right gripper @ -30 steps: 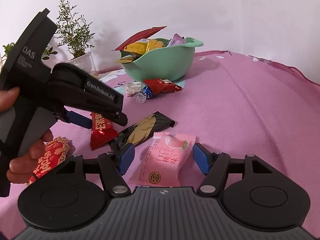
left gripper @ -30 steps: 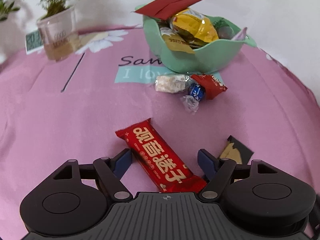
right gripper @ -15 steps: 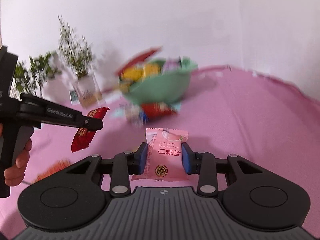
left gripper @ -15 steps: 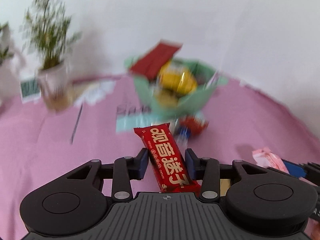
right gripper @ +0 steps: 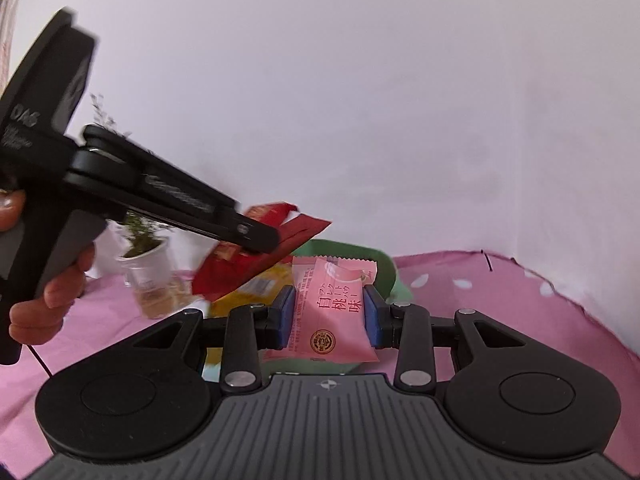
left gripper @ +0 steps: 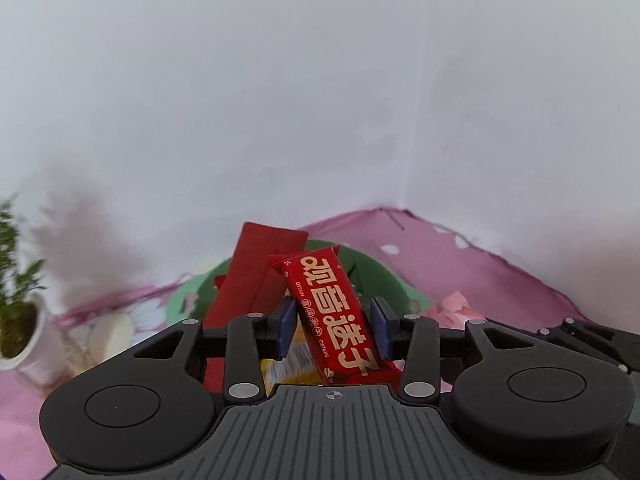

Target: Organize snacks

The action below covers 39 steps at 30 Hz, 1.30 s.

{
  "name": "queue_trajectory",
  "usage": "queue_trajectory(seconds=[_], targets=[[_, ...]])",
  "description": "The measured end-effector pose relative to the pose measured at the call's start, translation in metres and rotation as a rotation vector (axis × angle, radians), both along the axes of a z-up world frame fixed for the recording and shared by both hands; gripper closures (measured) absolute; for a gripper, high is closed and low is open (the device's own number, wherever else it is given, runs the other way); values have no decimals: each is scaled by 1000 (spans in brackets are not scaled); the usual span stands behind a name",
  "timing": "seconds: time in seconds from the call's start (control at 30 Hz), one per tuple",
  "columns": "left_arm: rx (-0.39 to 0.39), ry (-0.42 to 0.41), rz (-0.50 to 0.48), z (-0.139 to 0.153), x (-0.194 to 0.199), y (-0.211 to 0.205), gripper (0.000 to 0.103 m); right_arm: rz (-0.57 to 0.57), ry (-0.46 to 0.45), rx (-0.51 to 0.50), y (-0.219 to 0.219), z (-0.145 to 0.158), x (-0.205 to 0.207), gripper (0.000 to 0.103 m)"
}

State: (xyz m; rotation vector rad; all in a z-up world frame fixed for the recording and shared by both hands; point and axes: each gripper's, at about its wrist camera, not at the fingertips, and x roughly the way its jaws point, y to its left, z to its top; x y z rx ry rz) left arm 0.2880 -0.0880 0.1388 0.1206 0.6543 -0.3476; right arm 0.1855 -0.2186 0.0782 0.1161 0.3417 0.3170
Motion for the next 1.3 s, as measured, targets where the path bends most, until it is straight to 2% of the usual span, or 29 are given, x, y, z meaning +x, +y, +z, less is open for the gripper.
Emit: queue_trajectory(seconds=[0.13,0.27,0.47,0.63,0.8,0.83,0.9,0.93,1.07,1.3], targets=[[38,40,-8,-11,33,-9,0,-20,19,-24,1,-5,20,62],[83,12,24,-8,38,-12,0,-19,22,-30,1,-11,27,62],[40,-49,42,7,10,2,0,-26,5,-27,9,-7,38,62],[62,-73,122,6,-22,27,0,-4,-20,-38,28,0,54,61],[76,-74,156,-2,-58,55,0,4,14,-38,40,-4,83,59],[77,-72,159,-3,-65,61,0,10,20,-30,41,-4,86,56],[84,-65,159,-8,-74,69,0,10,31,-12,39,-2,90,29],[93,-64,166,-9,-77,72,0,-6,26,-6,37,-1,88,26],[123,-65,202,-16,-89,79,0,3,37,30,29,2,79,23],[87,-27,265,-37,-110,79,0,-35,29,25,16,4,21,14]])
